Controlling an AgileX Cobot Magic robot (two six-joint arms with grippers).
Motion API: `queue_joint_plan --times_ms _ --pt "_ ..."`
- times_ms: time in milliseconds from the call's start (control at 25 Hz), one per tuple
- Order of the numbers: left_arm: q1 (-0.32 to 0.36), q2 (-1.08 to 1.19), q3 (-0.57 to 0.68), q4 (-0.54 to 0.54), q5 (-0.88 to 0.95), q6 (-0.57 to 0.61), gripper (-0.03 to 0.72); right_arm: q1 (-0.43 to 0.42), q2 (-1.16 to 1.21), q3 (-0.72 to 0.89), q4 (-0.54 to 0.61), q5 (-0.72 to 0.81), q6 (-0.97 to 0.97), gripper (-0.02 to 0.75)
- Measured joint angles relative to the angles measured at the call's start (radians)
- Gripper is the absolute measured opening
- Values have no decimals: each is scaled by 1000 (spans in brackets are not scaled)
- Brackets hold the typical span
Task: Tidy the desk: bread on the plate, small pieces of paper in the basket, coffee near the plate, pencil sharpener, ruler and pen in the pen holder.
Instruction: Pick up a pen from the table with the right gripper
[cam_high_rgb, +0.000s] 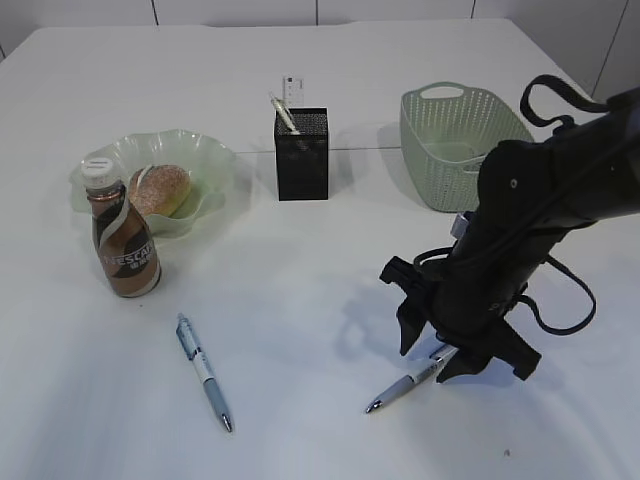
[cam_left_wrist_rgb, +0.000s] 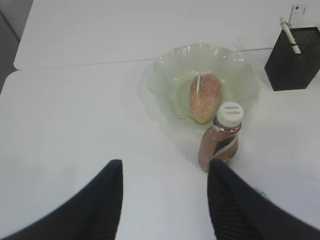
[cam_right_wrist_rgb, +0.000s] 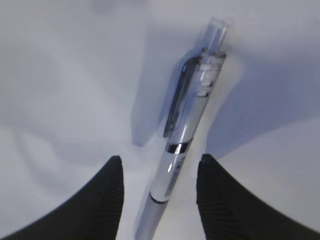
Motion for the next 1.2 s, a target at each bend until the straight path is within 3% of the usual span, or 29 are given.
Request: queue_joint_plan --times_ms 1200 --pt "0 0 0 5 0 0 384 0 26 0 2 -20 20 386"
